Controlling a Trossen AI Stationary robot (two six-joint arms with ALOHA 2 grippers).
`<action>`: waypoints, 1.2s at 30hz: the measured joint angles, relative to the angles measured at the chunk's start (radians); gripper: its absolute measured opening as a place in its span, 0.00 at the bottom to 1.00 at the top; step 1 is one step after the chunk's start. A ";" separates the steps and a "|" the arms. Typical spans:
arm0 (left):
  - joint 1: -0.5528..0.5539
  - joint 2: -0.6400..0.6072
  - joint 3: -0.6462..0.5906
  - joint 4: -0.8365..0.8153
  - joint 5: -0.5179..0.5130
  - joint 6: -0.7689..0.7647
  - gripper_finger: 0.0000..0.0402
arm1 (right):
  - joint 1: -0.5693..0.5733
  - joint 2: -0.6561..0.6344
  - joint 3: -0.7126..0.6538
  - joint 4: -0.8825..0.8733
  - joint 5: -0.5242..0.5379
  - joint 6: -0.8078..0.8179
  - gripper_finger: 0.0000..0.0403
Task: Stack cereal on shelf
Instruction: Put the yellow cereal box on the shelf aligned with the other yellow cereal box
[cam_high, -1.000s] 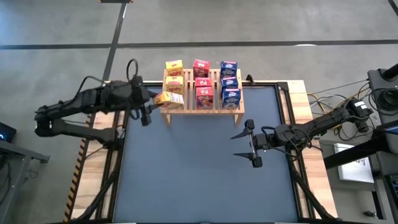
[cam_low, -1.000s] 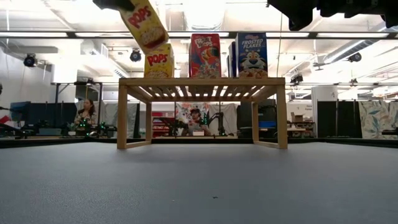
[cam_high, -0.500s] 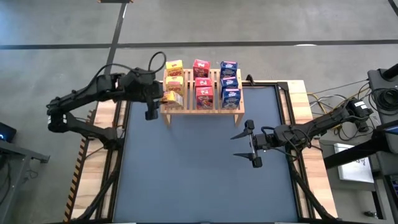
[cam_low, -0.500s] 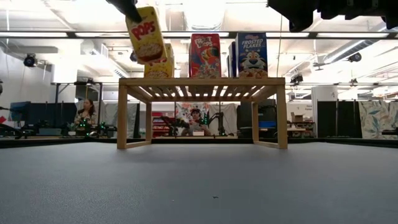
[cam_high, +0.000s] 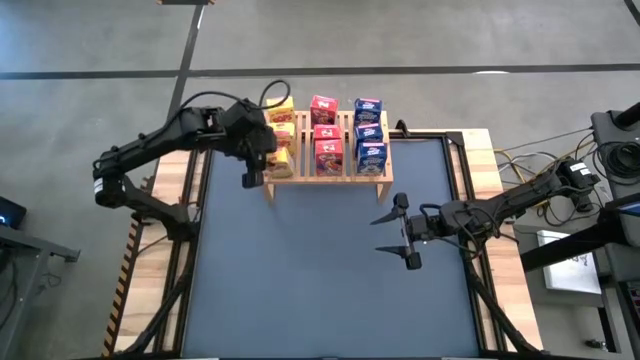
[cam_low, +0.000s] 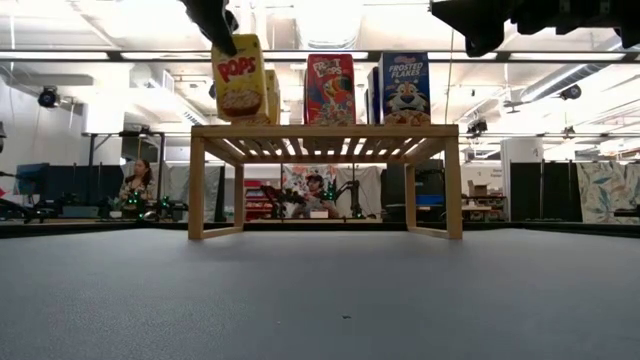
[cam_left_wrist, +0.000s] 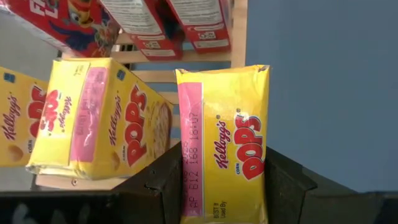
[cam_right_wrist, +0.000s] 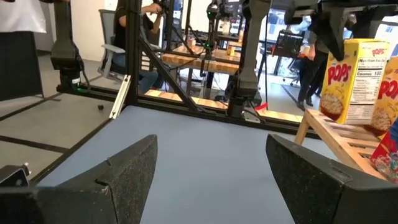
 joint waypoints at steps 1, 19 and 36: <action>0.006 0.000 -0.001 0.000 0.008 0.001 0.37 | 0.000 0.000 0.000 -0.003 0.000 0.000 0.71; 0.072 0.049 -0.002 0.017 0.064 0.015 0.44 | 0.000 0.000 0.000 -0.001 -0.002 -0.002 0.71; 0.083 0.056 0.075 -0.072 0.060 -0.006 0.52 | 0.000 0.000 0.000 -0.006 -0.002 -0.006 0.71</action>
